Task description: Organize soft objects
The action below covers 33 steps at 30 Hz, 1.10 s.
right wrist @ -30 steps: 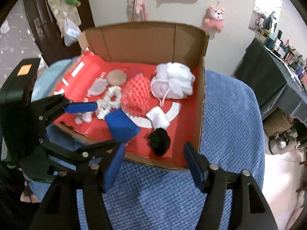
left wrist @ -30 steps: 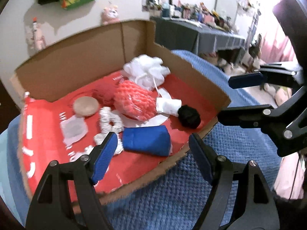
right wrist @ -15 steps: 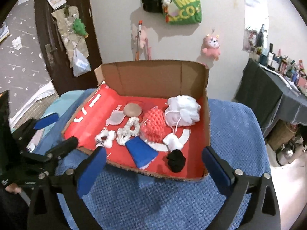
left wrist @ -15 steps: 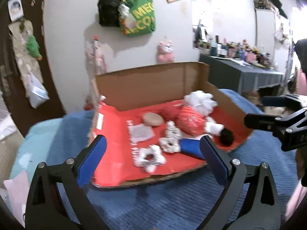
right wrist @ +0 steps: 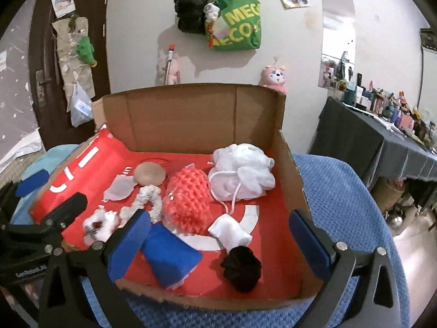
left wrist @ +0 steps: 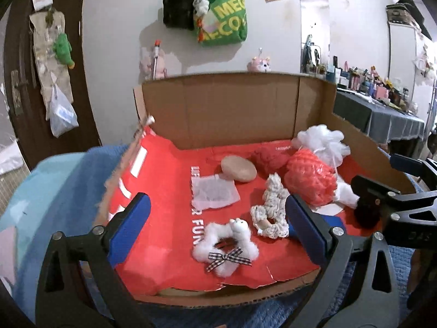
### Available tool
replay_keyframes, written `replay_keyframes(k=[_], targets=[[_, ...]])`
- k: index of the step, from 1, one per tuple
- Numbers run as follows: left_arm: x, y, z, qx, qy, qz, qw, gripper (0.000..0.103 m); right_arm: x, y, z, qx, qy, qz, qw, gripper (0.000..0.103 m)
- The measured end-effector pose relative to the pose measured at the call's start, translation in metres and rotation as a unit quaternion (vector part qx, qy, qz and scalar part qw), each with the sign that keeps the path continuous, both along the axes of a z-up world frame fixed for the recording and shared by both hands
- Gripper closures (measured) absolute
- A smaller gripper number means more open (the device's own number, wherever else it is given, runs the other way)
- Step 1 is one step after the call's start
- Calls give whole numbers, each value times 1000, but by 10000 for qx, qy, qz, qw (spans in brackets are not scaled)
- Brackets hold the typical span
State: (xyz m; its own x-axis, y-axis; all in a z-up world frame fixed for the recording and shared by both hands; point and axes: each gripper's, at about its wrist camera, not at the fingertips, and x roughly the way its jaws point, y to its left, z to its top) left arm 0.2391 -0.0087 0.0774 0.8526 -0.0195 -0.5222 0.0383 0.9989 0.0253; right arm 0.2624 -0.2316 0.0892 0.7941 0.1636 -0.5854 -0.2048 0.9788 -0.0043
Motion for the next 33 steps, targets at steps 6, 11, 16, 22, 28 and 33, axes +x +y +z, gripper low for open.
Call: replay_keyframes(k=[6, 11, 16, 22, 28, 33], targets=[[8, -2, -16, -48, 249, -17, 9997, 2, 1, -1, -14, -138, -144, -131, 9997, 0], [6, 2, -16, -82, 190, 92, 9997, 2, 5, -1, -21, -170, -77, -194, 9996, 0], [8, 3, -17, -75, 239, 107, 9996, 2, 3, -1, -25, -117, -71, -183, 9997, 0], [6, 2, -17, 2, 202, 127, 9997, 2, 1, 1, -27, -147, -106, -231, 9996, 0], [6, 0, -17, 57, 193, 110, 9997, 2, 2, 3, -29, -249, -118, -248, 9993, 0], [5, 1, -17, 36, 204, 187, 9996, 2, 1, 3, -29, -179, -131, -234, 9995, 0]])
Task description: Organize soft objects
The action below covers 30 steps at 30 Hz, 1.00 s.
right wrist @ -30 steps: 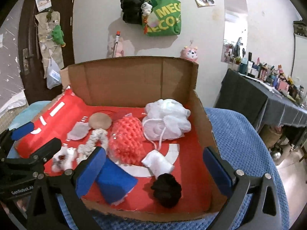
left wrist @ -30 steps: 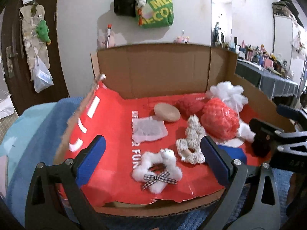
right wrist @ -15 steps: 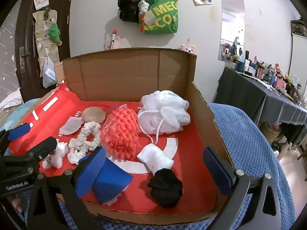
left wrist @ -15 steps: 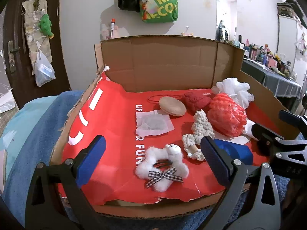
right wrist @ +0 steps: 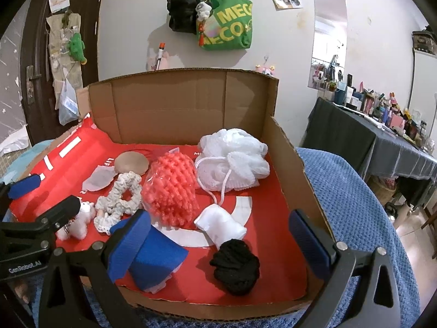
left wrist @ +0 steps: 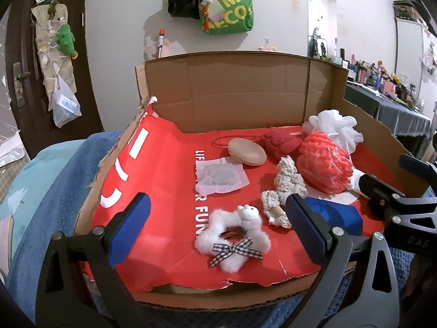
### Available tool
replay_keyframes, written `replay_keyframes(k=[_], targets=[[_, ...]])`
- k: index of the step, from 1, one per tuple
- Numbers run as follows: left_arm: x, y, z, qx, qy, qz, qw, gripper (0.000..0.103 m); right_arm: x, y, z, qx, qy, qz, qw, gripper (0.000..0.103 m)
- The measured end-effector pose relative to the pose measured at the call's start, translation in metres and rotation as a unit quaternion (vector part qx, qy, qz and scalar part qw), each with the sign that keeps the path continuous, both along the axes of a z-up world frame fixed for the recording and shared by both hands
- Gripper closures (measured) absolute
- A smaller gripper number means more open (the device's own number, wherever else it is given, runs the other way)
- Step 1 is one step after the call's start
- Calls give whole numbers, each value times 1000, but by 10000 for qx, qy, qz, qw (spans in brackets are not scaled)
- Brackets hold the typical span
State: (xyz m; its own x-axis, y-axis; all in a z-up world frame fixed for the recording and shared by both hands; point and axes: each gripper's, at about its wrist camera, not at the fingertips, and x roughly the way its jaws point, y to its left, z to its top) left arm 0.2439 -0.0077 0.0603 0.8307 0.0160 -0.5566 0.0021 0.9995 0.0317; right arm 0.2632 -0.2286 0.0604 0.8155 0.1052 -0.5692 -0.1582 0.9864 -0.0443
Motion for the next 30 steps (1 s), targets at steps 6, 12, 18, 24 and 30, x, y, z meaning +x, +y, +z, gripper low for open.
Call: replay_keyframes(k=[6, 12, 18, 24, 30], targets=[[1, 2, 0, 12, -16, -12, 10000, 2, 0, 0, 0, 16, -2, -1, 10000, 0], [1, 2, 0, 11, -7, -9, 10000, 2, 0, 0, 0, 12, -1, -5, 10000, 0], [1, 2, 0, 13, -13, -12, 10000, 2, 0, 0, 0, 16, -4, -3, 10000, 0], [2, 2, 0, 9, -7, -11, 10000, 2, 0, 0, 0, 10, -3, -6, 10000, 0], [2, 2, 0, 11, -4, -11, 10000, 2, 0, 0, 0, 8, -4, -6, 10000, 0]])
